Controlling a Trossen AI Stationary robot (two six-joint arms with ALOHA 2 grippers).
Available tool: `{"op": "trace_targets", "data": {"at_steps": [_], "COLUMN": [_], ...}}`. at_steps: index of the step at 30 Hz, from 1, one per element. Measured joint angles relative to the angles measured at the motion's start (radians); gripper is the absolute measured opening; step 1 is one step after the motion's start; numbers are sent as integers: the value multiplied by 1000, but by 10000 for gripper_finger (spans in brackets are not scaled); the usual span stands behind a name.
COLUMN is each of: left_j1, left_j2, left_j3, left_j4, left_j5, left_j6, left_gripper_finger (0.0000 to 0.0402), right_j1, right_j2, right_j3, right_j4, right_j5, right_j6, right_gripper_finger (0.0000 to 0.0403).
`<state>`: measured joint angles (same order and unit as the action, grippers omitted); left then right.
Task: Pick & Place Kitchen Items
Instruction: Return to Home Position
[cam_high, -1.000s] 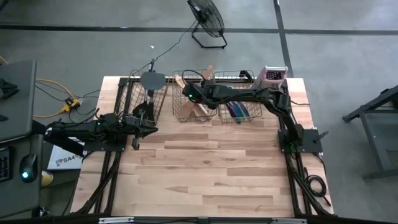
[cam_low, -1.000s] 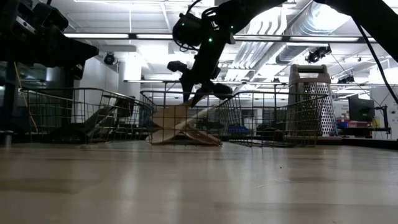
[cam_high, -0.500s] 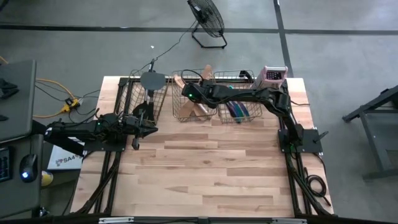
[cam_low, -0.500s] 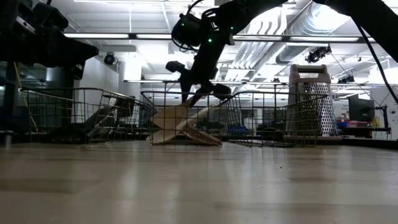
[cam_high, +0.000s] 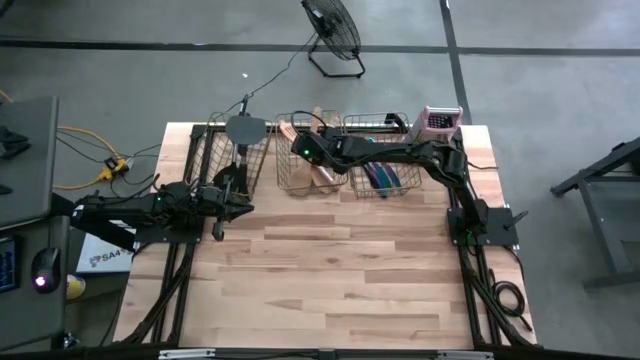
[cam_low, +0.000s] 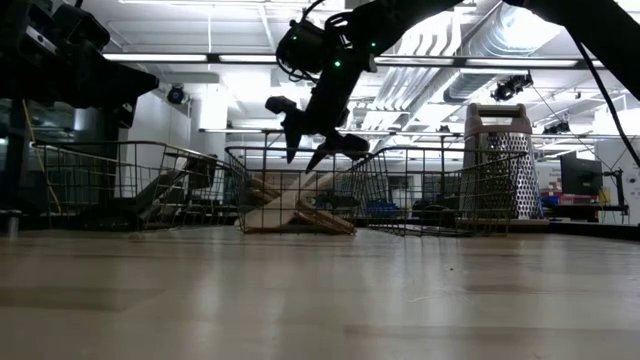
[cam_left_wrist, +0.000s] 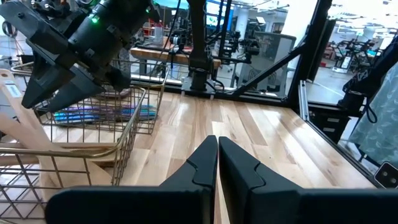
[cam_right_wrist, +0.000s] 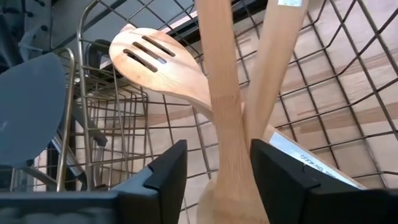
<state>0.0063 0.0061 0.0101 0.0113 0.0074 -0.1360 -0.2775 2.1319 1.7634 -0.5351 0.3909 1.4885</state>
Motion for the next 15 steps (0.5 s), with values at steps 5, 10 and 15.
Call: {"op": "trace_targets", "data": {"at_steps": [5,10,15], "left_j1": [0,0,0], "left_j2": [0,0,0], "left_j3": [0,0,0], "left_j4": [0,0,0], "left_j5": [0,0,-2], "left_j6": [0,0,0], "left_gripper_finger": [15,15,15], "right_j1": [0,3,28], "right_j2": [-12,-47,-98], "right_j3": [-2,-1,-1], "right_j4": [47,84,142], "right_j5": [3,20,-10], "right_j6": [-42,-148,-414], "right_gripper_finger": [173,172,172]}}
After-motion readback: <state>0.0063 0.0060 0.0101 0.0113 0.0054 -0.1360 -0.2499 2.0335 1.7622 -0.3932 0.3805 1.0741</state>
